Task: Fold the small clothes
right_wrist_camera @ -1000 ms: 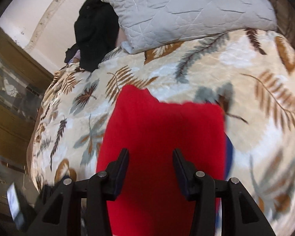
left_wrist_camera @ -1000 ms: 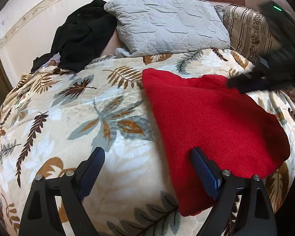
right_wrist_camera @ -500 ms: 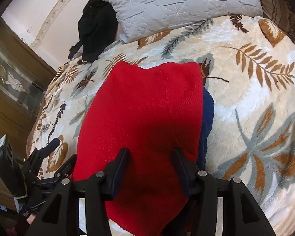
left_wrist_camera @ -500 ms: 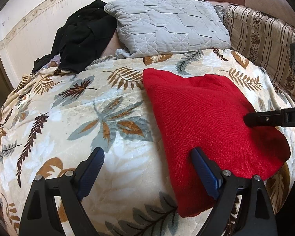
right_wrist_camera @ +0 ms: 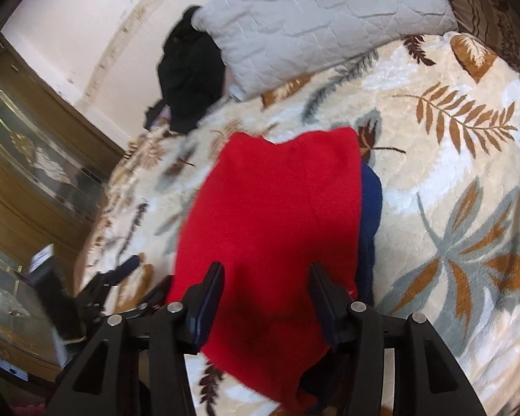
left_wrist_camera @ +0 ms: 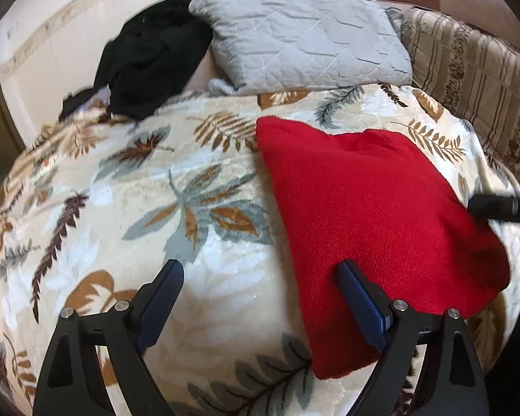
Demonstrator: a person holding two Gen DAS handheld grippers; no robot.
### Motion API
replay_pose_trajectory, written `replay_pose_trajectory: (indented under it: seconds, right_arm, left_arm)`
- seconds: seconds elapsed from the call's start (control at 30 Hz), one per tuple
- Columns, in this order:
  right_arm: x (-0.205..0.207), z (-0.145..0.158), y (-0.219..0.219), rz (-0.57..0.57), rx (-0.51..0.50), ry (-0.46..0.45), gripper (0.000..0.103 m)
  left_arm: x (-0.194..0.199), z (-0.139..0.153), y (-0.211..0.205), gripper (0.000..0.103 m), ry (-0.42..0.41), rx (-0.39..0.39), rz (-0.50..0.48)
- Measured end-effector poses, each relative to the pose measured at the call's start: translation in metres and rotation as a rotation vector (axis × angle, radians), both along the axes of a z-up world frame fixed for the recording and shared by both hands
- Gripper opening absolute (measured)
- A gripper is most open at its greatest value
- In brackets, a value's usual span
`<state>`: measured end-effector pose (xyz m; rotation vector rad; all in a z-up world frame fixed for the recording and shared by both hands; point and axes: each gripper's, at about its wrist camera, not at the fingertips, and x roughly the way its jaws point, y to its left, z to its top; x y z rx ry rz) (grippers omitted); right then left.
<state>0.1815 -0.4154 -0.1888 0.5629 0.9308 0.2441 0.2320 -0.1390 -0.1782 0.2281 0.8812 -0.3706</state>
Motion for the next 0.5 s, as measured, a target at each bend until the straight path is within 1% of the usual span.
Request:
replay_pose_trajectory:
  seconds: [0.07,0.1,0.17,0.23,0.3,0.37,0.43,0.47,0.5]
  right_arm:
    - [-0.003,-0.003,0.003,0.011,-0.021,0.02,0.054]
    - [-0.002,-0.007,0.004,0.014,-0.027,0.042,0.054]
    - [0.0,-0.022,0.006,0.029,-0.013,0.11,0.054]
    - [0.0,-0.02,0.007,0.041,-0.032,0.093,0.054]
    - [-0.002,-0.018,0.005,0.045,-0.026,0.082,0.054]
    - [-0.004,-0.018,-0.001,0.034,0.012,0.081,0.054]
    - [-0.007,-0.013,-0.007,0.019,0.039,0.054,0.054]
    - [-0.008,-0.01,-0.012,0.003,0.049,0.034,0.054]
    - [-0.009,-0.009,-0.015,-0.013,0.044,0.027,0.054]
  left_arm:
    - [0.005,0.006,0.006,0.09,0.035,-0.036,0.003]
    - [0.006,0.01,0.01,0.09,0.027,-0.056,0.015]
    - [0.007,0.017,0.016,0.09,-0.01,-0.057,0.056]
    - [0.008,0.021,0.018,0.09,-0.032,-0.058,0.076]
    - [0.011,0.019,0.016,0.091,-0.016,-0.06,0.08]
    - [0.016,0.01,0.008,0.091,0.034,-0.036,0.074]
    - [0.022,-0.003,-0.003,0.092,0.081,0.024,0.064]
    - [0.021,-0.008,-0.008,0.092,0.074,0.051,0.061]
    - [0.02,-0.009,-0.009,0.096,0.051,0.059,0.062]
